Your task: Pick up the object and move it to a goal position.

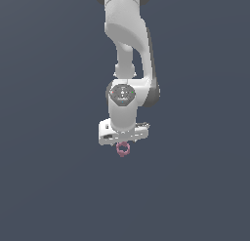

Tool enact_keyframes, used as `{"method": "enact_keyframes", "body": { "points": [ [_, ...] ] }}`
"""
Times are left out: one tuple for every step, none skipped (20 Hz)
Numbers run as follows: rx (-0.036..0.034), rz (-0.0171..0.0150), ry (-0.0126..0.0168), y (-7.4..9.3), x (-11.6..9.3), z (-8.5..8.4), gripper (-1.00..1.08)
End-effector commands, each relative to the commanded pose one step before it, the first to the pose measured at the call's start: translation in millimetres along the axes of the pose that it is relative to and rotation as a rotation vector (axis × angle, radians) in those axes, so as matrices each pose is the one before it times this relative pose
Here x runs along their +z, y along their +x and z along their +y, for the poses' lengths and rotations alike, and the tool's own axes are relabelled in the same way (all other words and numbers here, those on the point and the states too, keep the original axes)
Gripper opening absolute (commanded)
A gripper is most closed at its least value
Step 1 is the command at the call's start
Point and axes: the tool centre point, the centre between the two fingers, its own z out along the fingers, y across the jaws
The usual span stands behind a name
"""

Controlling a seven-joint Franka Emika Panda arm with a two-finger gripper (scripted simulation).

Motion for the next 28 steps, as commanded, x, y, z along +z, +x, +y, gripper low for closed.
{"method": "enact_keyframes", "body": {
  "points": [
    [-0.00193, 0.00202, -0.00003, 1.93, 2.71, 2.12, 1.0],
    [-0.00037, 0.00031, 0.0, 0.11, 0.05, -0.03, 1.0],
    [0.00126, -0.00149, 0.00004, -0.99, -0.69, -0.54, 1.0],
    [0.0, 0.0, 0.0, 0.0, 0.42, 0.01, 1.0],
    [0.0, 0.0, 0.0, 0.0, 1.26, 0.03, 1.0],
    [0.0, 0.0, 0.0, -0.01, 2.1, 0.05, 1.0],
    [0.0, 0.0, 0.0, -0.02, 2.92, 0.07, 1.0],
    [0.0, 0.0, 0.0, -0.04, 3.75, 0.08, 1.0],
    [0.0, 0.0, 0.0, -0.06, 4.56, 0.1, 1.0],
    [-0.00068, 0.0007, -0.00002, -0.06, 4.89, -0.33, 1.0],
    [0.0, 0.0, 0.0, -0.13, 6.11, 0.13, 1.0],
    [0.0, 0.0, 0.0, -0.13, 6.23, 0.13, 1.0],
    [0.0, 0.0, 0.0, -0.09, 5.37, 0.11, 1.0],
    [-0.00069, 0.00069, -0.00002, 0.02, 4.04, -0.34, 1.0],
    [0.0, 0.0, 0.0, 0.06, 3.61, 0.1, 1.0],
    [0.0, 0.0, 0.0, 0.16, 2.73, 0.09, 1.0],
    [0.0, 0.0, 0.0, 0.27, 1.84, 0.09, 1.0],
    [0.0, 0.0, 0.0, 0.38, 0.96, 0.09, 1.0],
    [0.0, 0.0, 0.0, 0.42, 0.17, 0.08, 1.0],
    [0.0, 0.0, 0.0, 0.18, -0.09, 0.03, 1.0],
    [0.0, 0.0, 0.0, 0.0, 0.0, 0.0, -1.0],
    [0.0, 0.0, 0.0, 0.0, 0.0, 0.0, -1.0],
    [0.0, 0.0, 0.0, 0.0, 0.0, 0.0, -1.0],
    [0.0, 0.0, 0.0, 0.0, 0.0, 0.0, -1.0],
    [0.0, 0.0, 0.0, 0.0, 0.0, 0.0, -1.0],
    [0.0, 0.0, 0.0, 0.0, 0.0, 0.0, -1.0],
    [0.0, 0.0, 0.0, 0.0, 0.0, 0.0, -1.0],
    [0.0, 0.0, 0.0, 0.0, 0.0, 0.0, -1.0]
  ]
}}
